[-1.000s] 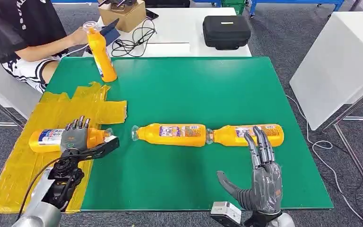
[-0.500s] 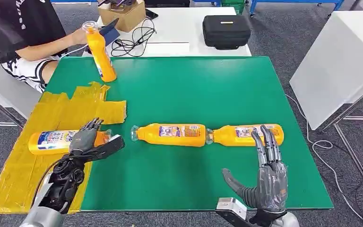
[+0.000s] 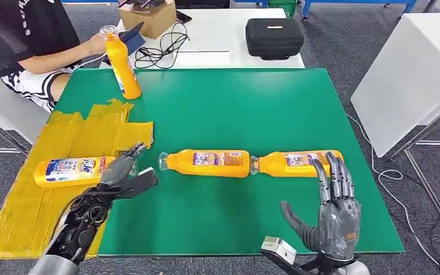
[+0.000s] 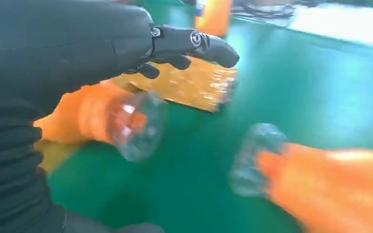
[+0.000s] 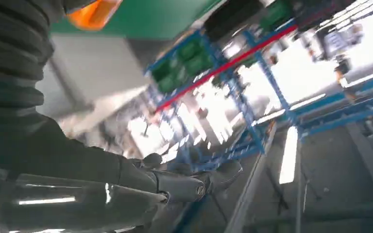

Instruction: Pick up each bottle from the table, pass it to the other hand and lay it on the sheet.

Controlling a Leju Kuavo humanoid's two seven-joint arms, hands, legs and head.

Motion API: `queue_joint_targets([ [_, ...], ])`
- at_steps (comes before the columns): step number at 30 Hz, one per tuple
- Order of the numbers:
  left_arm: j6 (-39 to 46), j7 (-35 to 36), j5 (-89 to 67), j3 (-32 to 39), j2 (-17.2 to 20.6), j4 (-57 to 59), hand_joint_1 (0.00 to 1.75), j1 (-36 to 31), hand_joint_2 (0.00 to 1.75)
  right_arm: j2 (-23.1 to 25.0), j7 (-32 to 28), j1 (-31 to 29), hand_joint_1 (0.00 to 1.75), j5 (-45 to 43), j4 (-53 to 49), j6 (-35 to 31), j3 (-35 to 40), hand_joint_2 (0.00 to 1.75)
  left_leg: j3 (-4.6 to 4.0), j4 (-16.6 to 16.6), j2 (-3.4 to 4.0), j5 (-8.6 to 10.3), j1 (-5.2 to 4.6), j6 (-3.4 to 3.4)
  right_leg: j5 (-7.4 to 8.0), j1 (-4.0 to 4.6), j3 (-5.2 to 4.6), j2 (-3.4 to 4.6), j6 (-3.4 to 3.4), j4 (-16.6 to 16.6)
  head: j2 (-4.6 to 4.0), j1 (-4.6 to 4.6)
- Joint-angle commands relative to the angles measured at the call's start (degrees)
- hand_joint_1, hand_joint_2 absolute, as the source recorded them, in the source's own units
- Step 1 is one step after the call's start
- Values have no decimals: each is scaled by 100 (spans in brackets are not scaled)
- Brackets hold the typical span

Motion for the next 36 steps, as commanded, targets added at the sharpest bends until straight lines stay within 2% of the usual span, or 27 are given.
queue_joint_targets([
  [1, -231, -538, 1143, -378, -136, -708, 0, 265, 175, -266, 731, -447, 0, 837, 214, 361, -733, 175, 8, 1, 2, -7, 0, 0, -4, 0, 11, -8, 10, -6, 0, -2],
  [9, -244, -549, 1347, -397, -164, -660, 0, 175, 175, -232, 743, -472, 0, 869, 179, 407, -838, 175, 7, -2, 1, -4, -1, -2, -3, 1, 10, -7, 6, -5, 0, 0],
  [14, -279, -638, 1969, -458, -540, -298, 0, -330, 175, -500, 956, -1003, 0, 701, 398, 1181, -1512, 175, -3, 4, -10, 1, 1, 1, -1, 2, 1, -16, 7, -1, 0, 0],
  [16, -307, -734, 2232, -530, -570, -276, 0, -344, 175, -672, 913, -1105, 0, 569, 594, 1442, -1785, 175, -1, 8, -22, 1, -1, 4, -3, 0, 9, -34, 16, -3, 0, 0],
  [19, -513, -938, 2735, -605, -568, -625, 0, -91, 175, -1021, 589, -1276, 0, 45, 1079, 2036, -2138, 175, 7, -1, -13, 2, -2, 5, 2, -2, 15, -20, 15, -12, 0, 0],
  [21, -580, -1024, 2954, -622, -449, -926, 0, 160, 175, -1351, 186, -1334, 0, -621, 1549, 2277, -2266, 175, 11, -2, 1, -2, 0, 5, 3, -4, 20, -8, 15, -15, 0, 0],
  [23, -545, -1210, 3211, -503, -324, -1066, 0, 407, 175, -1692, -316, -1317, 0, -1140, 1888, 2620, -2196, 175, 16, -4, 6, -4, -7, 5, 4, -11, 21, 0, 15, -16, 0, 2],
  [24, -550, -1407, 3417, -394, -295, -1029, 0, 462, 175, -1845, -490, -1498, 0, -1340, 2245, 2830, -2171, 175, 20, -7, 9, -4, -12, 5, 4, -13, 24, 2, 13, -19, 0, 0],
  [27, -1144, -1842, 4176, -214, -346, -1017, 0, 496, 175, -1919, -488, -1995, 0, -1197, 2882, 2900, -2000, 175, 15, -4, 21, -5, -18, 3, 7, -14, 15, 16, 10, -12, 0, -2],
  [28, -1144, -1842, 4176, -215, -352, -1021, 0, 494, 175, -1914, -486, -2025, 0, -1187, 2900, 2907, -1978, 175, 31, -6, 38, -13, -18, 2, 5, -14, 29, 26, 18, -18, 0, 0],
  [31, -1533, -1970, 4643, -120, -443, -1041, 0, 471, 175, -1928, -392, -2145, 0, -1143, 2996, 3021, -1853, 175, 1, 1, 10, -2, -17, 1, 6, -13, 4, 5, 8, -7, 0, 0],
  [36, -2166, -2079, 5387, 122, -532, -1208, 0, 505, 175, -2145, -376, -2887, 0, -1105, 3833, 3240, -1402, 175, 7, 3, 34, -5, -16, 4, 8, -13, 0, 28, 12, -2, 0, -2],
])
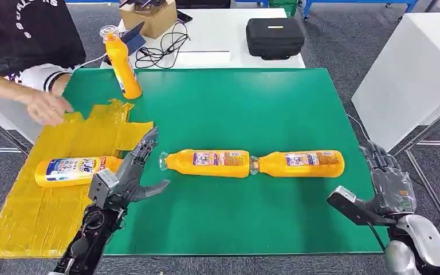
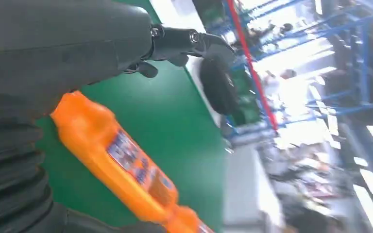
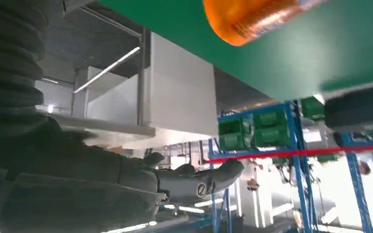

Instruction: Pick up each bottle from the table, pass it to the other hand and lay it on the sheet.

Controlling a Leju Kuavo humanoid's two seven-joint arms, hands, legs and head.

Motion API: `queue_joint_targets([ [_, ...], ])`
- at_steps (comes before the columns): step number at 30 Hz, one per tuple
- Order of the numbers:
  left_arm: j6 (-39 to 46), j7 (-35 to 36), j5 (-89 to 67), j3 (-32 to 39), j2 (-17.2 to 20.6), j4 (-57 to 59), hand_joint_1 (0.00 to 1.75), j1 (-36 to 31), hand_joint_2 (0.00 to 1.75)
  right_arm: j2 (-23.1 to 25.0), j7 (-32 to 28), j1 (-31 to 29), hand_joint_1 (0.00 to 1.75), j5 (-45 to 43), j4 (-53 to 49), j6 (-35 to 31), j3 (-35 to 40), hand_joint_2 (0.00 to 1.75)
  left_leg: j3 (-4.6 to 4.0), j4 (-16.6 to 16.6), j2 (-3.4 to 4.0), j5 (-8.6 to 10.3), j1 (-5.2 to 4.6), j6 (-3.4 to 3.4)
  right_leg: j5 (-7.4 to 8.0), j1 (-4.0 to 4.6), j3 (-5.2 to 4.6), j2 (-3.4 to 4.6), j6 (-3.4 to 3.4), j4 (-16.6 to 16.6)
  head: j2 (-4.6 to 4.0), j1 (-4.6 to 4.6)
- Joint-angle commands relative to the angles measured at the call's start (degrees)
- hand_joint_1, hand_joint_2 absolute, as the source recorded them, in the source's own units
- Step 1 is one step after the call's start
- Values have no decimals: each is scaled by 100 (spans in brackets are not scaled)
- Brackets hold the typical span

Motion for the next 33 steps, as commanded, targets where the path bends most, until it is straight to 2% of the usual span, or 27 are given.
queue_joint_targets([
  [1, -685, -120, 794, 436, -106, -102, 0, -1, 175, -382, 31, -1257, 0, 38, 1735, 249, 566, 175, 15, 1, 48, -10, 0, -2, 7, 0, 4, 38, 9, -1, 0, 2],
  [6, -753, -129, 853, 446, -112, -71, 0, -7, 175, -449, 41, -1274, 0, 37, 1794, 249, 659, 175, 16, -3, 8, -4, 1, -3, 0, 1, 11, -1, 7, 2, 0, 2],
  [14, -925, -146, 917, 275, -185, 405, 0, -369, 175, -481, 158, -2330, 0, 220, 2921, 224, 1126, 175, 11, 2, 27, -2, -2, -2, 6, -1, 1, 15, 9, 8, 0, 0],
  [22, -947, -227, 1001, 226, -207, 770, 0, -595, 175, -449, 160, -2866, 0, 366, 3606, 104, 1648, 175, 10, 1, 12, 4, -2, 6, 8, -1, 3, 2, 1, 7, 0, 0],
  [27, -999, -238, 1082, 198, -206, 776, 0, -672, 175, -154, 224, -3550, 0, 433, 4411, 142, 2169, 175, 9, 4, 31, 2, -3, 5, 13, -3, -5, 18, -3, 13, 0, 2],
  [33, -1020, -182, 1205, 264, -230, 597, 0, -733, 175, 35, 276, -3923, 0, 433, 5229, 205, 2375, 175, 8, 5, 21, 6, 1, 6, 12, 2, -2, 7, -4, 12, 0, 0],
])
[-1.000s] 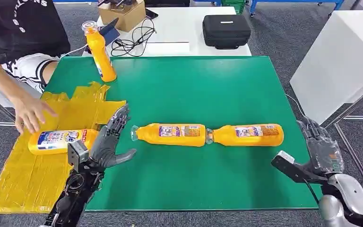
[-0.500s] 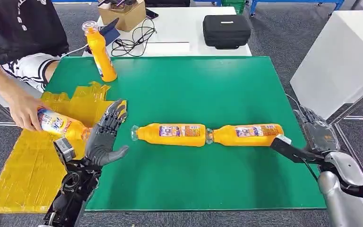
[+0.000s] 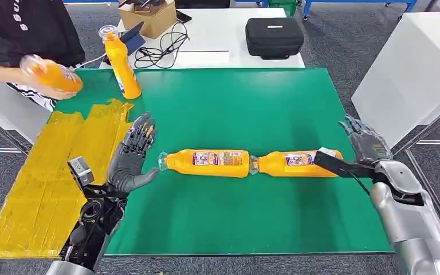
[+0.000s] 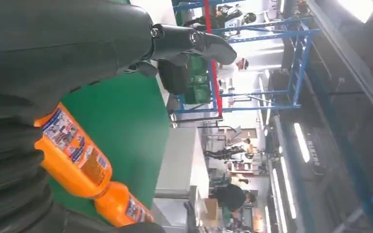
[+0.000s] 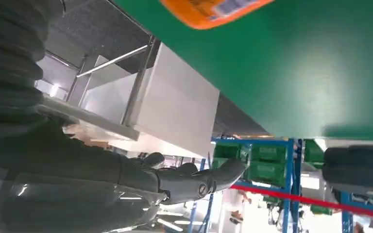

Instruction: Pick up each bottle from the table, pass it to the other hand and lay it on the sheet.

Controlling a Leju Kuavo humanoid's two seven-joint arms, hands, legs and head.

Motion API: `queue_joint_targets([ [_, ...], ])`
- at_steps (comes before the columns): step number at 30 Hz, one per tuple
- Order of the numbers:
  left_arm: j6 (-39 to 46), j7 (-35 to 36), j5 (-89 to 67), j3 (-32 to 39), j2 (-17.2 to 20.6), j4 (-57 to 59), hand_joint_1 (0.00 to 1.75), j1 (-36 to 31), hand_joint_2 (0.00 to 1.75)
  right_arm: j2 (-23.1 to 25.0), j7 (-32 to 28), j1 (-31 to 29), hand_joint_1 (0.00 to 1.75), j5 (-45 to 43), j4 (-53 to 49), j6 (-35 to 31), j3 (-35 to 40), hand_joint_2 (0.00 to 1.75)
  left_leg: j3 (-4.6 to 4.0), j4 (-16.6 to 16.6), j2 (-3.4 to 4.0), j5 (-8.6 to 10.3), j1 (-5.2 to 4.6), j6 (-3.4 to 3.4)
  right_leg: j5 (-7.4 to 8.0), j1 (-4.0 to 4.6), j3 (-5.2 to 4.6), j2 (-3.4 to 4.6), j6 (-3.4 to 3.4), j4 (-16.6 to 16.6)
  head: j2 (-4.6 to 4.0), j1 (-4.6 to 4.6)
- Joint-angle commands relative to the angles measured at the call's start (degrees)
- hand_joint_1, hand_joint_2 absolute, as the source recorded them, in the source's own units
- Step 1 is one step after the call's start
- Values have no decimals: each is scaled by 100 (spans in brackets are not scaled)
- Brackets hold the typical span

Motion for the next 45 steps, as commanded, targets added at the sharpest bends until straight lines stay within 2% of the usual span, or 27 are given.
queue_joint_targets([
  [1, -34, 58, 126, 11, -31, 278, 0, -307, 175, 376, 61, -959, 0, -8, 1715, 34, 652, 175, 8, 0, 13, -3, 1, -4, 1, 0, 6, 7, 5, -1, 0, -2],
  [13, -31, 58, 126, 13, -27, 275, 0, -301, 175, 382, 62, -979, 0, -9, 1756, 41, 657, 175, 4, 1, 6, 0, -1, -5, 0, -2, 3, 0, 5, 2, 0, -2],
  [21, 81, 14, 209, 50, 33, 617, 0, -512, 175, 832, 46, -1449, 0, -18, 2984, 149, 883, 175, 12, 1, 21, -4, 0, -7, 1, 0, 8, 10, 8, 2, 0, 0],
  [29, 132, 74, 307, 92, 22, 874, 0, -666, 175, 992, 0, -1679, 0, -153, 3346, 651, 991, 175, 5, 0, 7, 1, -2, -3, 1, -3, 2, 3, 7, 4, 0, 0],
  [38, 194, 88, 249, 44, -16, 919, 0, -666, 175, 1211, 251, -1637, 0, 43, 3492, 403, 1192, 175, 6, 2, 7, -1, 0, -5, 0, 0, 6, 0, 8, 4, 0, 0],
  [45, 194, 88, 249, 44, -16, 921, 0, -670, 175, 1203, 251, -1640, 0, 44, 3496, 404, 1191, 175, 3, 3, 1, 0, -1, -4, -1, -1, 2, -4, 7, 6, 0, 0],
])
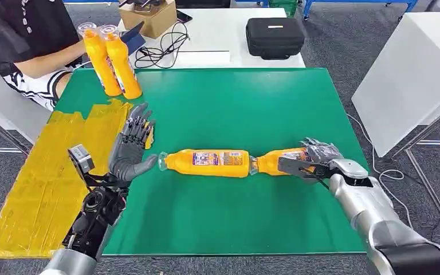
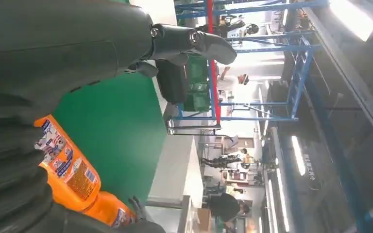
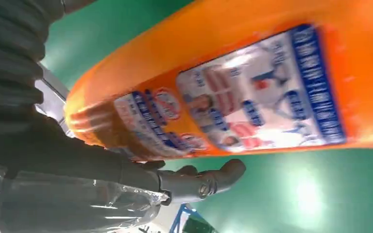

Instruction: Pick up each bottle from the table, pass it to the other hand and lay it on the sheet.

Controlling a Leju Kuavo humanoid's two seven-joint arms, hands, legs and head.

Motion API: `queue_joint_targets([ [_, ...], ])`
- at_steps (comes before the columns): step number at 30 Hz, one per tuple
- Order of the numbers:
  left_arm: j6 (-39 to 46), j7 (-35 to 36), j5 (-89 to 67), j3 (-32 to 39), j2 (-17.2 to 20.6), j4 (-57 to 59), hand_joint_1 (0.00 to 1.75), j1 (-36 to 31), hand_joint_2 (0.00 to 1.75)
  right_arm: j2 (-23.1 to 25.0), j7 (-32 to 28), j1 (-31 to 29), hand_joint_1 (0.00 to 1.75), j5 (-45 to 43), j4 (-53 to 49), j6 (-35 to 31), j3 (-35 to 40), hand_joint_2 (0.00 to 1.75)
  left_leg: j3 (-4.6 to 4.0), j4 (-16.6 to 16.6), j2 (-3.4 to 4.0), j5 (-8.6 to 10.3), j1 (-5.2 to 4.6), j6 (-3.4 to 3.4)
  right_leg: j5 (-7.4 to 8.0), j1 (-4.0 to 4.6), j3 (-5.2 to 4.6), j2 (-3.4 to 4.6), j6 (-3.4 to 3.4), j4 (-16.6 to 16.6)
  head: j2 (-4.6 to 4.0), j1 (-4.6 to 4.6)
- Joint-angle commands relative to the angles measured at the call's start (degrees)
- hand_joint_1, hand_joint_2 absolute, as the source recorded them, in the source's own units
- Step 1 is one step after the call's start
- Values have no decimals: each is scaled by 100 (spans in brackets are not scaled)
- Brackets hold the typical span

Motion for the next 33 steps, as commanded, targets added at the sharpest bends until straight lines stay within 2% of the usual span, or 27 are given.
queue_joint_targets([
  [1, 0, 27, -31, 40, 1, 442, 0, -266, 175, 130, 17, -362, 0, 6, 575, 2, 219, 175, 1, 1, 2, -2, -2, -3, -2, -2, 0, -4, 5, 2, 0, 0],
  [6, -8, -23, -66, -60, -64, 792, 0, -415, 175, 196, 301, -325, 0, 146, 841, 594, 353, 175, 7, 0, 2, -3, 0, -4, -3, -1, 8, -7, 6, -1, 0, 0],
  [7, 8, -31, -83, -66, -89, 841, 0, -438, 175, 188, 382, -299, 45, 152, 894, 777, 355, 175, 7, -2, -3, -1, -1, -2, -3, -1, 8, -9, 4, -2, 0, 0],
  [8, 23, -25, -93, -67, -102, 867, 0, -457, 175, 167, 436, -301, 117, 174, 965, 1044, 383, 175, 11, -2, -3, -3, 0, -4, -3, 0, 13, -12, 7, -4, 0, 0],
  [10, 35, -3, -88, -57, -112, 883, 0, -473, 175, 130, 446, -296, 169, 221, 1010, 1379, 449, 175, 13, -2, -11, -2, 4, -4, -3, 3, 18, -19, 6, -8, 0, 0],
  [16, 53, 110, -47, 38, -94, 816, 0, -333, 175, 164, 412, -365, 175, 254, 1009, 2018, 556, 175, 33, -6, -7, 0, 2, -2, -1, 1, 34, -13, 6, -13, 0, 0],
  [21, 73, 140, -32, 74, -91, 766, 0, -262, 175, 134, 525, -406, 175, 305, 934, 1950, 596, 175, 40, -8, -5, 3, 5, -5, 3, 3, 42, -16, 8, -17, 0, 2],
  [24, 126, 230, -53, 120, -75, 568, 0, -142, 175, 144, 630, -439, 175, 342, 867, 1502, 603, 175, 48, -8, -4, 2, 5, -6, 2, 3, 50, -15, 7, -17, 0, 2],
  [26, 165, 325, -26, 194, -24, 342, 0, 7, 175, 177, 932, -459, 175, 313, 727, 699, 459, 175, 49, -7, 3, 0, 2, -5, 2, 1, 49, -7, 7, -13, 0, 0],
  [28, 196, 450, -2, 305, 12, -12, 0, 259, 175, 313, 1659, -384, 175, 201, 532, -405, 67, 175, 50, -6, 12, -3, 3, -5, 2, 1, 47, 2, 7, -12, 0, 0],
  [33, 206, 527, -14, 314, -25, 42, 0, 267, 175, 224, 1772, -67, 175, 61, 293, -560, -245, 175, 36, 1, 16, -8, 1, -7, -3, 0, 35, 3, 9, -3, 0, 0],
])
